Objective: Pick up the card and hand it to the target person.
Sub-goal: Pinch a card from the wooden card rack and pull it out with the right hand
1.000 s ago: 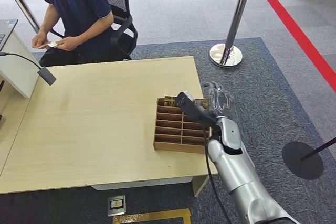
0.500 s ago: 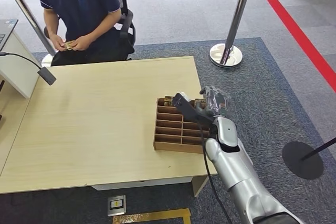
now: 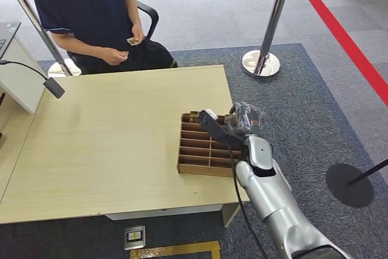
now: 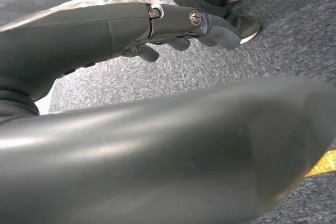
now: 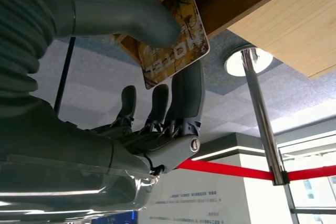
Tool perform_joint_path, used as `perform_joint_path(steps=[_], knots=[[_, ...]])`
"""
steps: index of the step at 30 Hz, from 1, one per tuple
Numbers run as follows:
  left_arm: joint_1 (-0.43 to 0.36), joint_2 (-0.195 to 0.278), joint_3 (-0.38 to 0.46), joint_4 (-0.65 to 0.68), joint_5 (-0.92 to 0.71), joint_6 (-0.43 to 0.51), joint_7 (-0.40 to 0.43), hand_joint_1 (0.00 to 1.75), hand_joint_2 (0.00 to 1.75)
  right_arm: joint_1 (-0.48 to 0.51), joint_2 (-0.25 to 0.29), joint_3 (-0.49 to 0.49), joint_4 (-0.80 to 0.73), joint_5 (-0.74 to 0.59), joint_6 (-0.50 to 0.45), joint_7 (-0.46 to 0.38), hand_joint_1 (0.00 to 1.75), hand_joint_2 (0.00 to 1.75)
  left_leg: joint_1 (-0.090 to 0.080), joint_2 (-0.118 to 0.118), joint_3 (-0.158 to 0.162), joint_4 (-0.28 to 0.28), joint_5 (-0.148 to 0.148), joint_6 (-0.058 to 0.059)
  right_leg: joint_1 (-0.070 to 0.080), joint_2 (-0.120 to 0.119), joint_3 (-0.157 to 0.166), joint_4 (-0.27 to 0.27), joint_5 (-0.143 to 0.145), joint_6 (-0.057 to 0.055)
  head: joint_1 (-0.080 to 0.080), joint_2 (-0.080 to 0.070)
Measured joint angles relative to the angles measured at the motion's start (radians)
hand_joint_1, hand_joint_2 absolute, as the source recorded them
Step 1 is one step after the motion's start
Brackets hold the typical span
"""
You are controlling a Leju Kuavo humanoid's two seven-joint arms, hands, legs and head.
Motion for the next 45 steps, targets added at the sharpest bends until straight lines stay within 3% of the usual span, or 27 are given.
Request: perform_joint_path(steps=[3, 13, 37, 45], knots=[[0.0, 0.0, 0.0, 0.0, 0.0, 0.0, -0.002, 0.0, 0.0, 0.002, 0.0, 0.001, 0.0, 0.001, 0.001, 0.0, 1.31, 1.75, 0.0, 0.0, 0.0, 0.0, 0.0, 0.0, 0.0, 0.0, 0.0, 0.0, 0.0, 0.0, 0.0, 0.0], [0.0, 0.0, 0.0, 0.0, 0.0, 0.0, -0.002, 0.0, 0.0, 0.004, 0.0, 0.005, -0.003, 0.001, 0.001, -0.001, 1.4, 1.75, 0.0, 0.0, 0.0, 0.0, 0.0, 0.0, 0.0, 0.0, 0.0, 0.0, 0.0, 0.0, 0.0, 0.0], [0.0, 0.0, 0.0, 0.0, 0.008, 0.0, -0.007, 0.0, 0.0, 0.036, 0.0, 0.024, -0.128, 0.005, -0.005, -0.037, 1.38, 1.75, 0.0, 0.0, 0.0, 0.0, 0.0, 0.0, 0.0, 0.0, 0.0, 0.0, 0.0, 0.0, 0.0, 0.0], [0.0, 0.0, 0.0, 0.0, 0.007, 0.0, -0.012, 0.0, 0.0, 0.028, -0.003, 0.053, -0.214, -0.098, 0.029, -0.108, 1.46, 1.75, 0.0, 0.0, 0.0, 0.0, 0.0, 0.0, 0.0, 0.0, 0.0, 0.0, 0.0, 0.0, 0.0, 0.0]])
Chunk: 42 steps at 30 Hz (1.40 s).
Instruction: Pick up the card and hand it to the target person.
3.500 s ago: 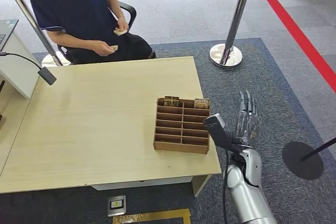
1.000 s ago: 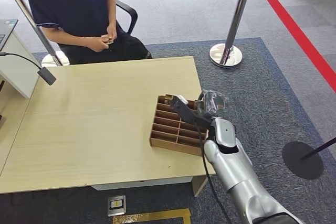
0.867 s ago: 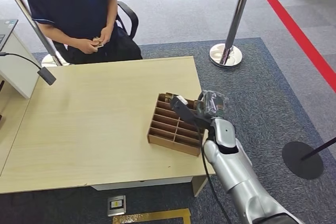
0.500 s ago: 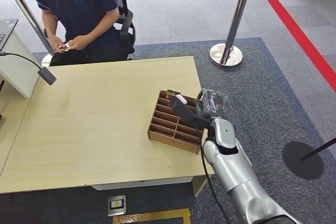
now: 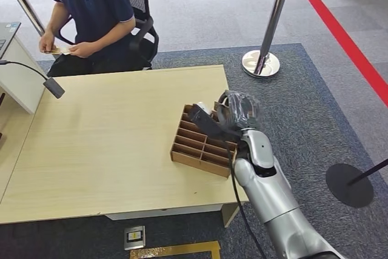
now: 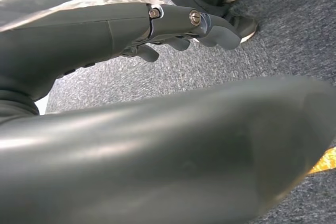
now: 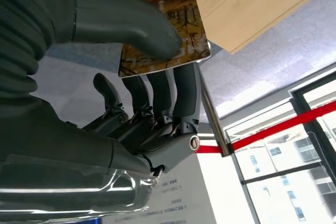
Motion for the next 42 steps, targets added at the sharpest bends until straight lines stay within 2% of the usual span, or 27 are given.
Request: perform_joint_path(steps=[3, 7, 17, 28, 42], knots=[[0.0, 0.0, 0.0, 0.0, -0.001, 0.0, 0.0, 0.0, 0.0, -0.011, 0.002, 0.009, -0.015, -0.08, 0.024, -0.039, 1.51, 1.75, 0.0, 0.0, 0.0, 0.0, 0.0, 0.0, 0.0, 0.0, 0.0, 0.0, 0.0, 0.0, 0.0, 0.0], [0.0, 0.0, 0.0, 0.0, -0.005, 0.0, -0.004, 0.0, 0.0, -0.041, 0.007, 0.031, -0.018, -0.123, 0.02, -0.085, 1.62, 1.75, 0.0, 0.0, 0.0, 0.0, 0.0, 0.0, 0.0, 0.0, 0.0, 0.0, 0.0, 0.0, 0.0, 0.0], [-0.004, 0.0, -0.001, 0.0, -0.014, 0.0, -0.02, 0.0, 0.0, -0.127, 0.06, 0.116, 0.058, -0.129, -0.086, -0.192, 1.64, 1.75, 0.0, 0.0, 0.0, 0.0, 0.0, 0.0, 0.0, 0.0, 0.0, 0.0, 0.0, 0.0, 0.0, 0.0], [-0.005, 0.0, -0.001, 0.001, 0.001, 0.0, -0.01, 0.0, 0.0, -0.148, 0.111, 0.19, 0.172, -0.123, -0.109, -0.205, 1.61, 1.75, 0.0, 0.0, 0.0, 0.0, 0.0, 0.0, 0.0, 0.0, 0.0, 0.0, 0.0, 0.0, 0.0, 0.0], [-0.006, 0.0, -0.001, 0.001, -0.001, 0.0, -0.018, 0.0, 0.0, -0.17, 0.121, 0.203, 0.242, -0.122, -0.128, -0.198, 1.6, 1.75, 0.0, 0.0, 0.0, 0.0, 0.0, 0.0, 0.0, 0.0, 0.0, 0.0, 0.0, 0.0, 0.0, 0.0]])
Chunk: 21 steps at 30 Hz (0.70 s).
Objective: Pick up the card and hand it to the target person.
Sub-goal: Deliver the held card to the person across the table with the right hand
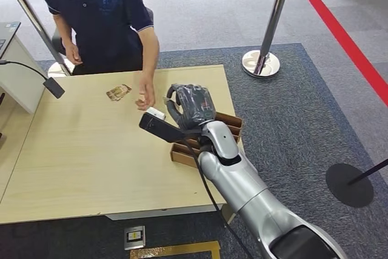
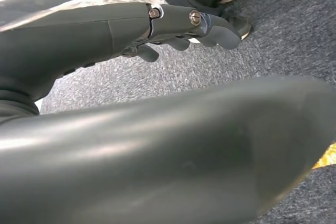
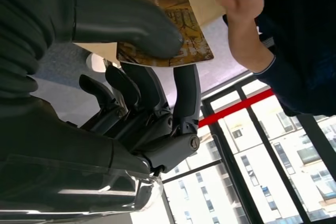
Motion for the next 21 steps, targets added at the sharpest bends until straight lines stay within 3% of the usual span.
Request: perform_joint_path(steps=[11, 17, 21], knots=[[0.0, 0.0, 0.0, 0.001, -0.004, 0.0, 0.016, 0.0, 0.0, 0.0, 0.0, 0.0, 0.014, 0.012, -0.008, 0.009, 1.58, 1.75, 0.0, 0.0, 0.0, 0.0, 0.0, 0.0, 0.0, 0.0, 0.0, 0.0, 0.0, 0.0, 0.0, 0.0], [0.0, -0.001, 0.0, 0.0, 0.002, 0.0, 0.019, 0.0, 0.0, -0.001, 0.007, 0.003, 0.03, 0.019, -0.008, 0.009, 1.37, 1.75, 0.0, 0.0, 0.0, 0.0, 0.0, 0.0, 0.0, 0.0, 0.0, 0.0, 0.0, 0.0, 0.0, 0.0], [0.0, -0.001, 0.0, 0.0, 0.002, 0.0, 0.022, 0.0, 0.0, -0.001, 0.011, 0.01, 0.041, 0.019, -0.003, 0.01, 1.62, 1.75, 0.0, 0.0, 0.0, 0.0, 0.0, 0.0, 0.0, 0.0, 0.0, 0.0, 0.0, 0.0, 0.0, 0.0]])
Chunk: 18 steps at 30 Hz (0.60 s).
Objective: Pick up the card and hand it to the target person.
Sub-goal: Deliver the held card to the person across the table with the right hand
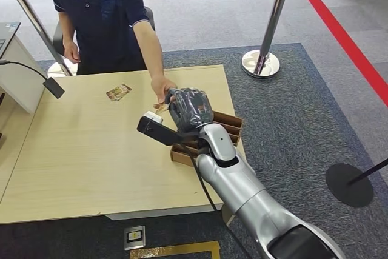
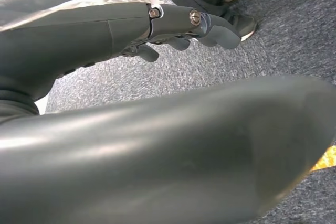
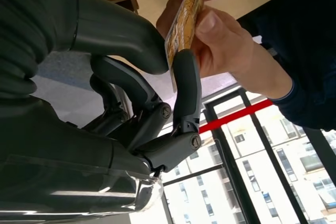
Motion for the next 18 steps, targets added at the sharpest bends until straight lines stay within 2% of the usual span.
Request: perform_joint_path(steps=[5, 7, 9, 11, 12, 16, 18], knots=[[0.0, -0.002, 0.0, 0.0, 0.0, 0.0, 0.003, 0.0, 0.0, 0.0, 0.004, 0.007, 0.012, 0.003, 0.006, 0.004, 1.42, 1.75, 0.0, 0.0, 0.0, 0.0, 0.0, 0.0, 0.0, 0.0, 0.0, 0.0, 0.0, 0.0, 0.0, 0.0], [0.0, -0.002, 0.0, 0.0, 0.0, 0.0, 0.003, 0.0, 0.0, 0.0, 0.005, 0.008, 0.016, 0.003, 0.007, 0.006, 1.22, 1.75, 0.0, 0.0, 0.0, 0.0, 0.0, 0.0, 0.0, 0.0, 0.0, 0.0, 0.0, 0.0, 0.0, 0.0], [0.0, -0.002, 0.0, 0.0, 0.0, 0.0, 0.003, 0.0, 0.0, -0.001, 0.005, 0.008, 0.019, 0.003, 0.007, 0.007, 0.53, 1.75, 0.0, 0.0, 0.0, 0.0, 0.0, 0.0, 0.0, 0.0, 0.0, 0.0, 0.0, 0.0, 0.0, 0.0], [0.0, -0.002, 0.0, 0.0, -0.001, 0.0, 0.004, 0.0, 0.0, -0.001, 0.005, 0.008, 0.019, 0.004, 0.008, 0.008, 0.0, 1.75, 0.0, 0.0, -0.001, 0.0, 0.0, 0.0, 0.0, 0.0, 0.0, 0.0, 0.0, 0.0, 0.0, 0.0], [0.0, -0.002, 0.0, 0.0, -0.001, 0.0, 0.004, 0.0, 0.0, -0.001, 0.005, 0.008, 0.019, 0.006, 0.007, 0.009, 0.0, 1.75, 0.0, 0.0, -0.001, 0.0, 0.0, 0.0, 0.0, 0.0, 0.0, 0.0, 0.0, 0.0, 0.0, 0.0], [0.0, -0.002, 0.0, 0.0, -0.001, 0.0, 0.008, 0.0, 0.0, 0.0, 0.005, 0.013, 0.021, 0.023, -0.001, 0.019, 0.0, 0.0, 0.0, 0.0, -0.001, 0.0, 0.0, 0.0, 0.0, 0.0, -0.001, 0.0, 0.0, 0.0, 0.0, 0.0], [0.0, -0.002, 0.0, 0.0, 0.0, 0.0, 0.011, 0.0, 0.0, 0.0, 0.004, 0.014, 0.023, 0.032, -0.013, 0.027, 0.0, 0.0, 0.0, 0.0, -0.001, 0.0, 0.0, 0.0, 0.0, 0.0, -0.001, 0.0, 0.0, 0.0, 0.0, 0.0]])
